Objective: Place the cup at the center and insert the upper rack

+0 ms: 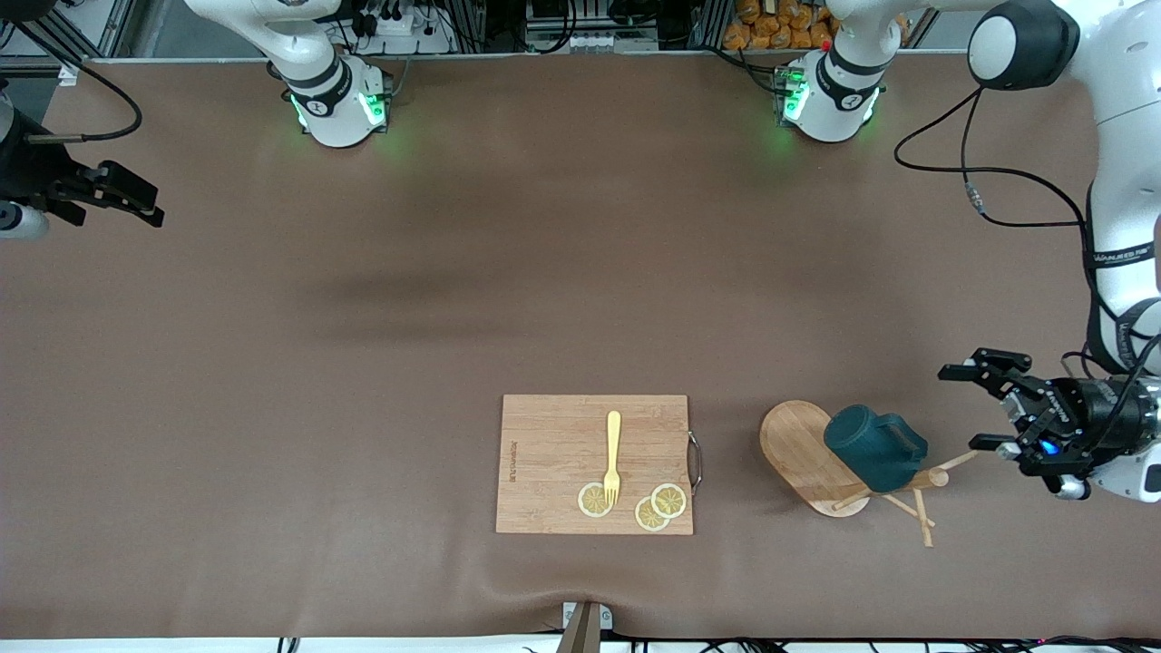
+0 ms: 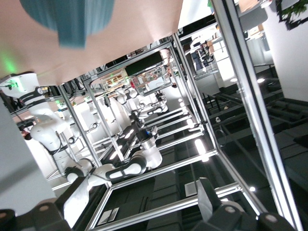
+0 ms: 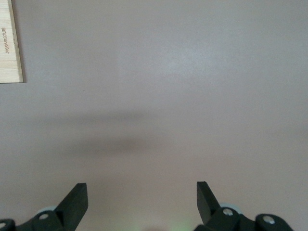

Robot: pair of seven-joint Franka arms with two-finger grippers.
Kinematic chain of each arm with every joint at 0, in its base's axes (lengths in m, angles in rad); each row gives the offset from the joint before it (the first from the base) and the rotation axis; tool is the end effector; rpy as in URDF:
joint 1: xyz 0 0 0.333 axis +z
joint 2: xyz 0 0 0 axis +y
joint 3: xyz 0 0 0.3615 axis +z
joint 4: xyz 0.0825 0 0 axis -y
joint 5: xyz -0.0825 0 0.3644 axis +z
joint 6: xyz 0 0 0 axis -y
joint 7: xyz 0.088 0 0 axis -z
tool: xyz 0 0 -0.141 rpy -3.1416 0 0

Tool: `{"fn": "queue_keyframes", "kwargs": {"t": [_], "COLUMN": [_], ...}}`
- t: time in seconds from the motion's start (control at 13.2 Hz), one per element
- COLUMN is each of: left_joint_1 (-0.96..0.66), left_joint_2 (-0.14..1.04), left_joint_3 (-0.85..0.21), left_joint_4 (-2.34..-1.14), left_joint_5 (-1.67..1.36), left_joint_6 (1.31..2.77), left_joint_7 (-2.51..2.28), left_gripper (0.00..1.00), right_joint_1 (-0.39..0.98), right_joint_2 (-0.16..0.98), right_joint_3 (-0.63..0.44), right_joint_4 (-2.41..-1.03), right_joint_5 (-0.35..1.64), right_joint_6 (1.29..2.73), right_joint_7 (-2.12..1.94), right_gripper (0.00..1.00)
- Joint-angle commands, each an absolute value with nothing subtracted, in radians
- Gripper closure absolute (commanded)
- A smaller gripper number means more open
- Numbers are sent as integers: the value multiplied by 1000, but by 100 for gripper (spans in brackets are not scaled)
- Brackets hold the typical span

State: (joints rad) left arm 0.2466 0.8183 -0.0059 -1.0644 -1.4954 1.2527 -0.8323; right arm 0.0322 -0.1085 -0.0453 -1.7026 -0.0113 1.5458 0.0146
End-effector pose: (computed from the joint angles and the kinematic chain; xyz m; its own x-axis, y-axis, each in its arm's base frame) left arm 0.7435 0.0187 0.4636 0.4044 -0.0629 -0.9124 0.9108 -0.0626 0.4080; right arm 0.4901 -0.0094 0.6302 0.9985 -0.0275 -0.0483 -0.0271 -0.9996 0.0071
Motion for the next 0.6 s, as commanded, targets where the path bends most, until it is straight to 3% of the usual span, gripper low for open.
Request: {"fn": "queue_keyframes", "kwargs": {"t": [0.0, 0.53], "left_joint_1": [256, 235], "left_joint_2": [753, 586], "left_joint_3": [-12, 5], "left_joint_4": [-1085, -1085], "left_joint_5": [-1508, -1395], "left_joint_6": [1218, 1209], "left_joint_7": [-867, -865], "left_gripper": [0, 0], "right_joint_1": [43, 43], "right_joint_2": [-120, -120], "right_joint_3": [-48, -48], "right_joint_4": [-1712, -1710], "right_joint_5": [-23, -23], "right_joint_6": [1543, 1540], "right_joint_7": [28, 29], "right_gripper": [0, 0]}}
